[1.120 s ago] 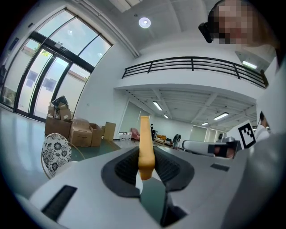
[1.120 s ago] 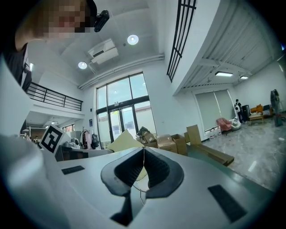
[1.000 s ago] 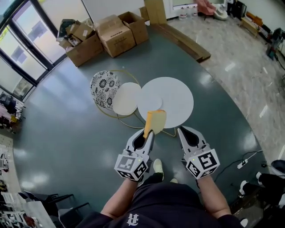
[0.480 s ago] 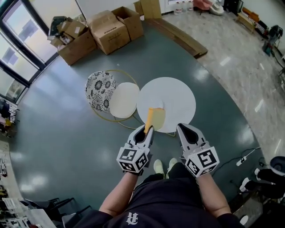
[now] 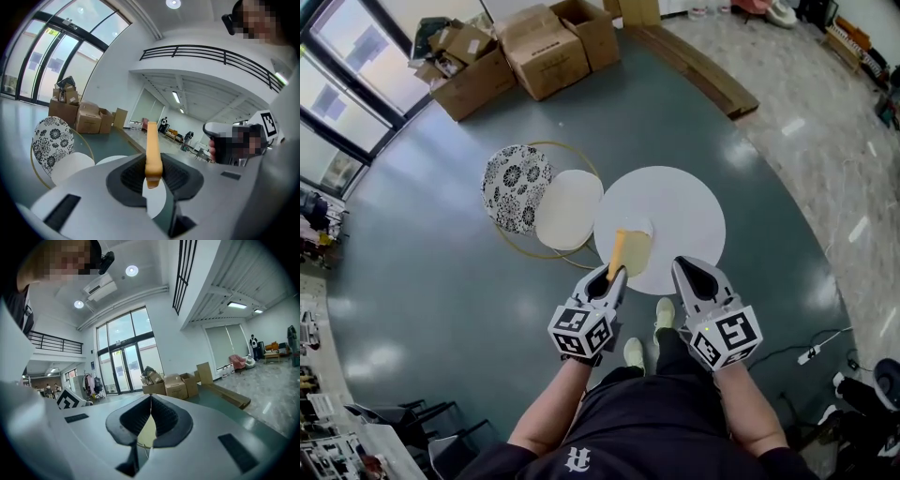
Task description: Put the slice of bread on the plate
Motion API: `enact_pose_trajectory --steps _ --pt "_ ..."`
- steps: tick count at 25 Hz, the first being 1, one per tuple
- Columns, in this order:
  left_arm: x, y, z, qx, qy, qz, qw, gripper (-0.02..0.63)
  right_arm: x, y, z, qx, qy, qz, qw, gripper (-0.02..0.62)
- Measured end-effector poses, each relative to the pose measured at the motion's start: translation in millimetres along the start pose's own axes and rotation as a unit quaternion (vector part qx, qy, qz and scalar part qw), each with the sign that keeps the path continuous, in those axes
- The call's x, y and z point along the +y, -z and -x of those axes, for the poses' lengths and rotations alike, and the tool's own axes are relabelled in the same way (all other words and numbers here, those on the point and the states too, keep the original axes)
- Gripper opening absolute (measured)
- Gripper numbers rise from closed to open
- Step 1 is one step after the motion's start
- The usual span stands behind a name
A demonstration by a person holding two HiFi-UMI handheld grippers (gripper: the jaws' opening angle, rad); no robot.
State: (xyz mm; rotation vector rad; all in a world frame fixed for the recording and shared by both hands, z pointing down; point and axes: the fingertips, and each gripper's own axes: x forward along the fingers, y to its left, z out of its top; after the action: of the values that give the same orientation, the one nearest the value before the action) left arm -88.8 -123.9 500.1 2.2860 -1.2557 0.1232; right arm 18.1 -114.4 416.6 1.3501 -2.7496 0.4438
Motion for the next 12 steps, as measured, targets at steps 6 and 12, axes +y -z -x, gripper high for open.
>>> enact_pose_trajectory --steps 6,12 --pt "25.1 14.5 -63.2 0.036 -0.024 0.02 0.9989 0.091 -56.6 7.5 -42.0 0.024 -0.028 -0.012 0.999 0.006" --pt "59.2 35.0 -109.9 0.058 -0.04 0.043 0.9966 0.091 -89.1 27.9 -81.6 0.05 -0.039 -0.02 0.998 0.006"
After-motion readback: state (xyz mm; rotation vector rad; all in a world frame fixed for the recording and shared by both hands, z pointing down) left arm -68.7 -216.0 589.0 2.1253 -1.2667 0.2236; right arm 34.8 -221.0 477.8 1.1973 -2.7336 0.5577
